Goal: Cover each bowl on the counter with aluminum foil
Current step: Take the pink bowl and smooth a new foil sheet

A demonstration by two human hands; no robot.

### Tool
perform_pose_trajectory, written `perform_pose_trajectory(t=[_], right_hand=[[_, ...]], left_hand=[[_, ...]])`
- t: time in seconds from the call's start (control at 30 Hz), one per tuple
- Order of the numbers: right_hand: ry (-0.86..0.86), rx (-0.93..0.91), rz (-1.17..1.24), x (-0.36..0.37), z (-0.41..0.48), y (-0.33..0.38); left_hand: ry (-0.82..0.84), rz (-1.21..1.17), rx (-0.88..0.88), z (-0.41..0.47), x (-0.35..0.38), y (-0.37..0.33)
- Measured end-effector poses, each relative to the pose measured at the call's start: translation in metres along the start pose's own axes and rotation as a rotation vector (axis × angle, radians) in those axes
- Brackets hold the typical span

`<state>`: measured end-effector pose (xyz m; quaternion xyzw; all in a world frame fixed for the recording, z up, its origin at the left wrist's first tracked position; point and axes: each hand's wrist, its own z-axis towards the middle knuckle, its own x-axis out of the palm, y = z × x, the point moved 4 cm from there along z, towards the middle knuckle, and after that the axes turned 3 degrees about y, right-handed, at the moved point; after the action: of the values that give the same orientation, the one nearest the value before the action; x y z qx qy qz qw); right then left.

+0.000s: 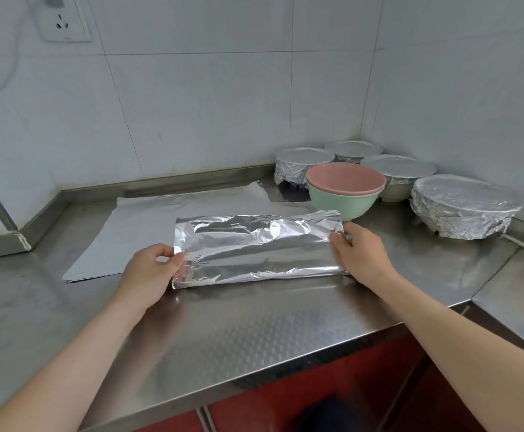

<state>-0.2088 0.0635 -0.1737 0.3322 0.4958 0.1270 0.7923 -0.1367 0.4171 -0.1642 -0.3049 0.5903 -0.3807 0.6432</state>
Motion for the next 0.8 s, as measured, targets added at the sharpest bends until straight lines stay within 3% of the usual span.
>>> perform_pose_trajectory(t=[0.13, 0.33, 0.6, 0.8], right_hand=[[0.007, 0.049, -0.147, 0.004, 0.002, 0.005], [0.04, 0.051, -0.334, 0.005, 0.002, 0.008], [0.154, 0.108, -0.489, 0.008, 0.003, 0.017], [0.149, 0.116, -0.54, 0.01, -0.001, 0.024]], left_hand=[[-0.084, 0.21, 0.057, 0.001, 0.004, -0.002], [-0.079, 0.409, 0.079, 0.003, 0.007, 0.003], [-0.078, 0.56, 0.112, 0.004, 0.003, 0.005], [-0.051, 0.679, 0.073, 0.007, 0.0, 0.01]])
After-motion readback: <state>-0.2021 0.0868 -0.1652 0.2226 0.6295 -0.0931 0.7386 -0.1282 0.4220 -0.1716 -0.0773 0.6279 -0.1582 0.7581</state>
